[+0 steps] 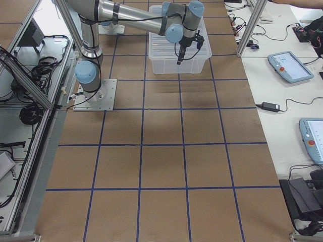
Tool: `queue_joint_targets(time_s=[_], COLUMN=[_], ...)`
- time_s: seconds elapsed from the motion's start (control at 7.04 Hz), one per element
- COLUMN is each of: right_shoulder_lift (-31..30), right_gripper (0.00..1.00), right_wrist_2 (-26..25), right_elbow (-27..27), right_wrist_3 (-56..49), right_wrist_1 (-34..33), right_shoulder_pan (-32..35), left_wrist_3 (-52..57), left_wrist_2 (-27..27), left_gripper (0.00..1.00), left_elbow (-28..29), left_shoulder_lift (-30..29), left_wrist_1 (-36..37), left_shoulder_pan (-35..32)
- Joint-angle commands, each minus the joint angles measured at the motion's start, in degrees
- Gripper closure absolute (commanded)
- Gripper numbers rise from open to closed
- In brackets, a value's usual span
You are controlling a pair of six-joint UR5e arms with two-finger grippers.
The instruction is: Place red block in blue tray from box
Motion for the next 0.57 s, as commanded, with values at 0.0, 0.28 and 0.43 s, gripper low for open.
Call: queue_joint_targets(time_s=[0.0, 0.28, 0.43], right_shoulder_lift=[0.09, 0.09, 0.09], right_gripper=[0.0, 0.0, 0.0], right_wrist_2=[-0.16, -0.25, -0.51], right_elbow=[0.27, 0.19, 0.19], right_wrist_3=[-0.21, -0.64, -3.69], right_wrist_1=[-0.12, -0.29, -0.38], right_shoulder_pan=[-0.09, -0.35, -0.44], left_wrist_3=[0.09, 0.09, 0.0], left_wrist_2=[0.0, 0.0, 0.0], left_gripper=[0.0, 0.0, 0.0], left_elbow=[-0.1, -0.1, -0.1], left_shoulder_lift=[-0.01, -0.09, -0.09], left_wrist_1=[0.01, 0.01, 0.01], left_shoulder_pan=[0.0, 0.0, 0.0])
